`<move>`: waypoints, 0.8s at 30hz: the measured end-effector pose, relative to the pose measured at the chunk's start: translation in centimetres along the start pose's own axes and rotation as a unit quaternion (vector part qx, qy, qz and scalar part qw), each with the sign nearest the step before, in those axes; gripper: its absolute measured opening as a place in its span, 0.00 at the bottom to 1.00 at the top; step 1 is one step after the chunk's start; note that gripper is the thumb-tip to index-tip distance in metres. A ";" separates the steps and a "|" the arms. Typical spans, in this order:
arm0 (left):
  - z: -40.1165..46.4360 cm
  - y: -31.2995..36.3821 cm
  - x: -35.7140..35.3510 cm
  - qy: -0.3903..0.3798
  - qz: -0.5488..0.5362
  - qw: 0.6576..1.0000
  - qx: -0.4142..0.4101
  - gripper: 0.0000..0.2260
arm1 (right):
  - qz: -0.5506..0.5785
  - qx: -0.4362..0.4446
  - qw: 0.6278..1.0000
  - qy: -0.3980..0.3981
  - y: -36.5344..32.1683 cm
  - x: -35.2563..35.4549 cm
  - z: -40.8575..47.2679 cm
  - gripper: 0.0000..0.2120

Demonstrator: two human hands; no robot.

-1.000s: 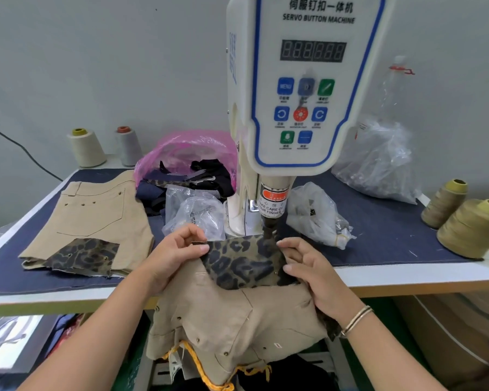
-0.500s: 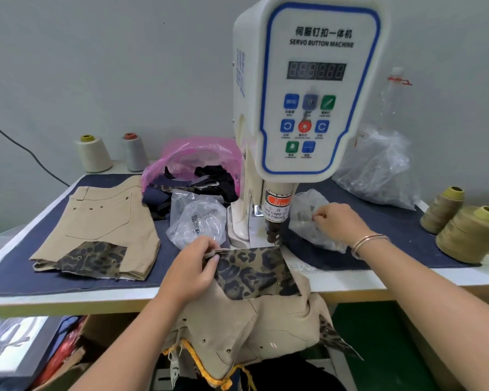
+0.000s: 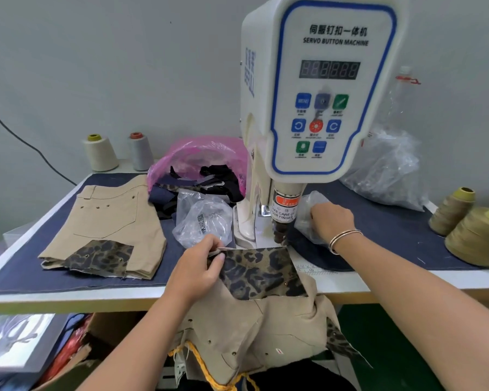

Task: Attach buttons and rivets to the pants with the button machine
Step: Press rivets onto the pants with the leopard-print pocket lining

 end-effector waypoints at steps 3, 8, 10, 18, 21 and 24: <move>0.0 0.5 0.1 -0.011 0.010 1.000 -0.001 0.04 | 0.002 -0.020 0.999 -0.039 0.5 -0.2 0.1 0.11; -0.4 1.6 -0.3 -0.036 0.126 0.990 -0.056 0.04 | 0.028 -0.076 0.985 -0.155 0.7 -0.4 0.7 0.16; -0.6 2.4 -0.4 -0.038 0.165 0.982 -0.087 0.03 | 0.070 -0.086 0.983 -0.146 0.9 -0.6 0.4 0.13; -0.6 3.6 -0.8 -0.079 0.198 0.964 -0.157 0.11 | 0.537 -0.067 0.828 0.144 5.7 0.6 -3.9 0.08; -0.7 3.9 -1.3 -0.114 0.211 0.952 -0.189 0.11 | 0.630 -0.036 0.775 0.044 3.5 -0.4 -7.8 0.07; -0.7 3.8 -1.3 -0.115 0.214 0.953 -0.182 0.12 | 0.672 -0.035 0.724 -0.149 -0.3 -2.8 -10.6 0.06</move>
Point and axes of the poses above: each hand's wrist, its own z-axis towards the middle knuckle, its own x-axis out of the back of the hand, y = z × x, the point moved 5 cm from there along z, towards the middle knuckle, and after that the axes turned 9 degrees about -x, right-handed, at the moved point
